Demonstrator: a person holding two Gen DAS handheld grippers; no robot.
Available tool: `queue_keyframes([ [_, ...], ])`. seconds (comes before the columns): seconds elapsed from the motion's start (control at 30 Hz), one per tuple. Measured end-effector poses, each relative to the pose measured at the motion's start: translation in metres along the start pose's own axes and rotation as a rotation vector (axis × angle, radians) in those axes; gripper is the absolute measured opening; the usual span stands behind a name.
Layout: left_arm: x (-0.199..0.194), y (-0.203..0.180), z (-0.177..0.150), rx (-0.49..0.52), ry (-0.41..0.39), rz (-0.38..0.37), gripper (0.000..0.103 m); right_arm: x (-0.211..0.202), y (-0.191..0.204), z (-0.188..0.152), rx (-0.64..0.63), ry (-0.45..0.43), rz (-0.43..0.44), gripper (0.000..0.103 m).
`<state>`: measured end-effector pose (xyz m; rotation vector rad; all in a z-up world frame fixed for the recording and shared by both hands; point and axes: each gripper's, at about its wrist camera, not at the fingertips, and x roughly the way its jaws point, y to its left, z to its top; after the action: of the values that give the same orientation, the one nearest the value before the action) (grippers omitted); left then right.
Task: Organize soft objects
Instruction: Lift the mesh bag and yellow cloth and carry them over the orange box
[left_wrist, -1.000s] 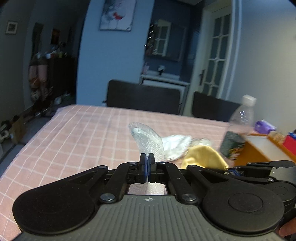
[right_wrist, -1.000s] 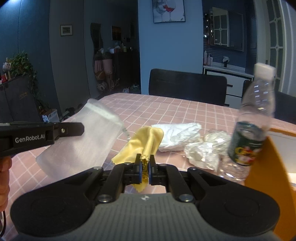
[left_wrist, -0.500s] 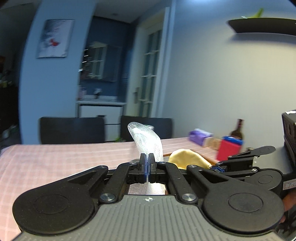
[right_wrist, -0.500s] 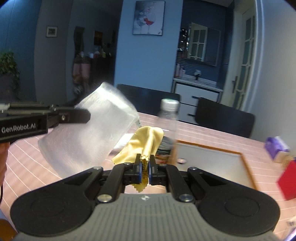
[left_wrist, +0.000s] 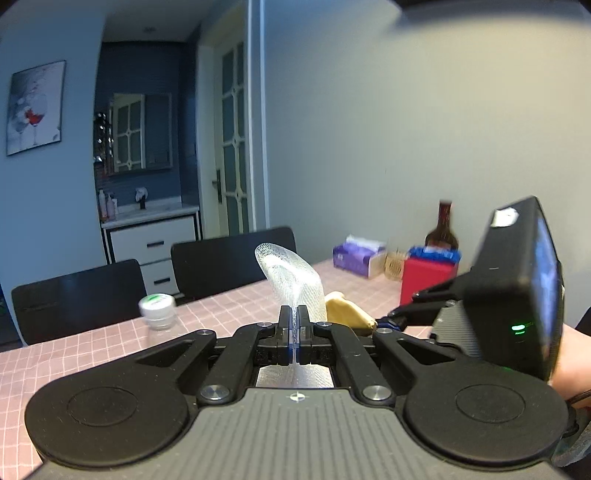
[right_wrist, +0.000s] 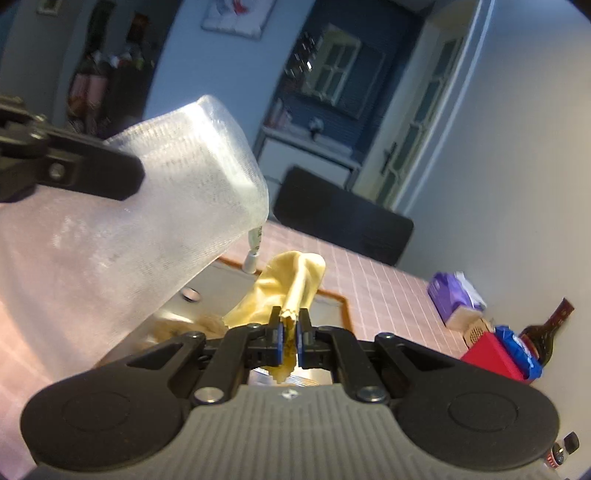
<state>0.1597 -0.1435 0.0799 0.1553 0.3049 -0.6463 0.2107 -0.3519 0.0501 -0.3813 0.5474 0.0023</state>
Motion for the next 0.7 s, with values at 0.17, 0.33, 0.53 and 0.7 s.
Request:
queue_keyframes([
  [0.17, 0.052, -0.002, -0.011, 0.012, 0.107, 0.002, 0.001, 0.048, -0.025, -0.005, 0.121, 0.093, 0.028, 0.004],
  [0.33, 0.090, -0.003, -0.022, 0.036, 0.181, -0.012, 0.001, 0.065, -0.031, -0.008, 0.171, 0.134, 0.053, 0.004],
  [0.53, 0.123, -0.008, -0.030, 0.075, 0.268, 0.036, 0.000, 0.075, -0.033, -0.015, 0.174, 0.191, 0.076, 0.006],
  [0.7, 0.134, -0.009, -0.035, 0.098, 0.310, 0.077, 0.001, 0.084, -0.038, -0.019, 0.198, 0.232, 0.096, 0.006],
])
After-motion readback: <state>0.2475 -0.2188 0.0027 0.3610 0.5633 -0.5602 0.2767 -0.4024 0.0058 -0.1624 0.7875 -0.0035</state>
